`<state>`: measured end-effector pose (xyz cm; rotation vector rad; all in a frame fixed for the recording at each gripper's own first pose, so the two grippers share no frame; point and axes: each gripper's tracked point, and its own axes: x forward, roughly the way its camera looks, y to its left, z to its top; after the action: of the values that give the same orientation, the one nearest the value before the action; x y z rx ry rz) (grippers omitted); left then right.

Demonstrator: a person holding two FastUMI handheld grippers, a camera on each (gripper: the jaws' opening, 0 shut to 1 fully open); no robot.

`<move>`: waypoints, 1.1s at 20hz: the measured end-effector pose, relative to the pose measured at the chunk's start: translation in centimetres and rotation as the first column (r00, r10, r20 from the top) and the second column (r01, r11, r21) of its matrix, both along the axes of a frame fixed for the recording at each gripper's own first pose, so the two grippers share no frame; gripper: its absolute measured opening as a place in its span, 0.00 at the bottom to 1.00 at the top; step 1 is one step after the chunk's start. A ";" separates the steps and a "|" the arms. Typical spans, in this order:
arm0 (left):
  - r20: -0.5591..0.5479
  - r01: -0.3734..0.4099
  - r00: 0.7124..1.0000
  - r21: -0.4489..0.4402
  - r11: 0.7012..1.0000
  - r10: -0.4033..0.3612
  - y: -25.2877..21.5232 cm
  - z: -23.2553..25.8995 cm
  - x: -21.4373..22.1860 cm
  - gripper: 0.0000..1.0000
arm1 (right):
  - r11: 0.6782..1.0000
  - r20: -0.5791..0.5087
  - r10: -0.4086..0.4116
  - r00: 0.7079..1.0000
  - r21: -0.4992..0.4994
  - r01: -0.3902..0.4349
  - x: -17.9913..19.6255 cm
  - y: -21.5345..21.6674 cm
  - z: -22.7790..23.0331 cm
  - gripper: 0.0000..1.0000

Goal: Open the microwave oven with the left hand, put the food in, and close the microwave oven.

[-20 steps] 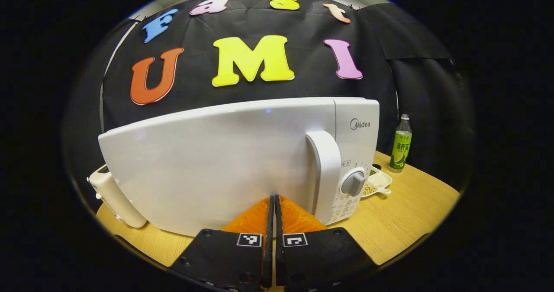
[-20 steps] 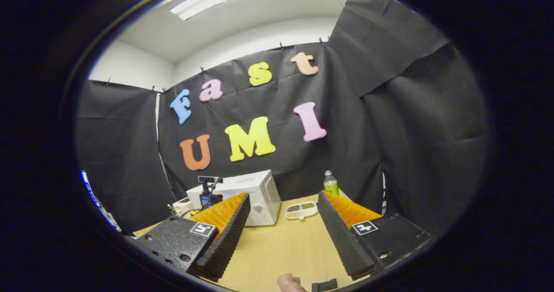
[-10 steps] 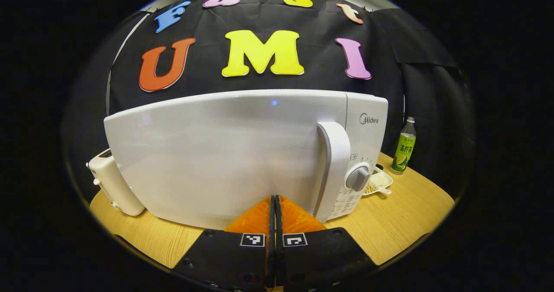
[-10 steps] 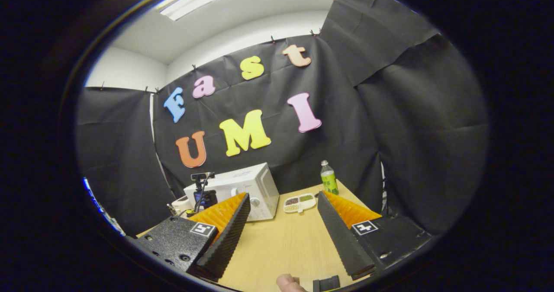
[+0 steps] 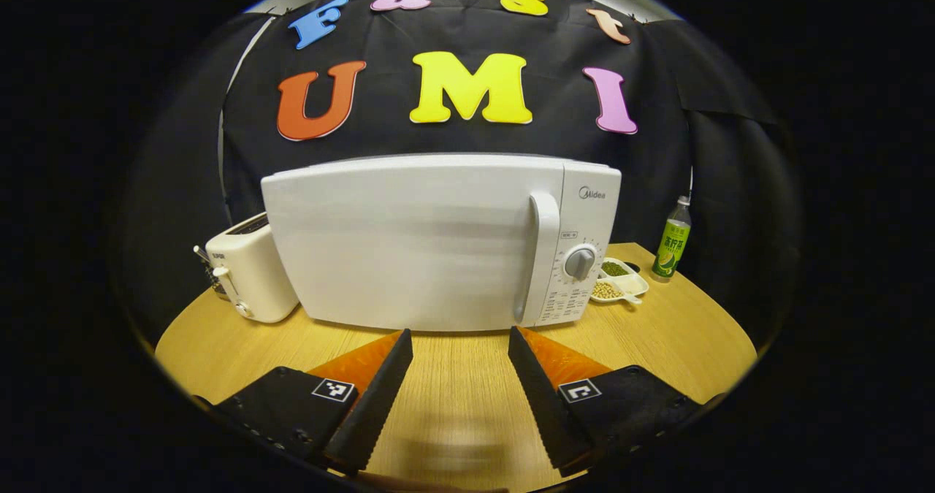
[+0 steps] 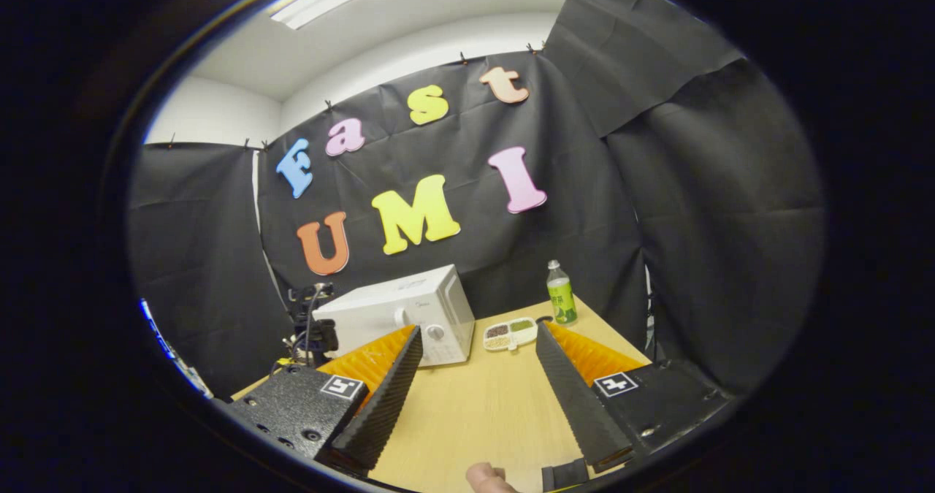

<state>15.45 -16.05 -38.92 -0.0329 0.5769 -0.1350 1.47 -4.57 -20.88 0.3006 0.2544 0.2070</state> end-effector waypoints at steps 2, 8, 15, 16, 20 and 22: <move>0.044 -0.020 0.999 -0.013 1.000 0.020 0.6 2.8 -2.0 0.91 | 1.000 -0.006 0.005 1.000 0.000 -0.005 -0.4 0.5 0.0 1.00; 0.144 -0.044 0.988 -0.047 0.998 0.051 2.5 11.3 -7.8 0.95 | 0.999 0.003 0.002 1.000 -0.032 -0.002 -1.0 1.2 1.5 1.00; 0.244 -0.022 0.970 0.006 1.000 0.020 4.3 19.7 -13.5 0.95 | 0.997 0.040 -0.004 0.999 -0.075 0.007 -1.9 2.6 4.9 1.00; 0.261 -0.027 0.965 0.010 1.000 0.024 4.7 20.9 -14.4 0.95 | 0.996 0.052 -0.008 0.999 -0.087 0.013 -1.9 2.7 5.3 0.99; 0.322 -0.039 0.946 0.002 0.999 0.037 5.8 24.4 -17.4 0.94 | 0.994 0.077 0.010 0.997 -0.107 -0.002 -2.6 4.3 6.7 0.99; 0.358 -0.054 0.933 0.011 0.998 0.047 6.8 26.0 -18.7 0.94 | 0.994 0.083 0.026 0.996 -0.108 -0.017 -3.0 5.1 7.2 0.99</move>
<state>-3.28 -9.26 -12.90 -0.0029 0.2121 -0.0820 -1.52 0.54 -13.69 0.1826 0.1845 0.2263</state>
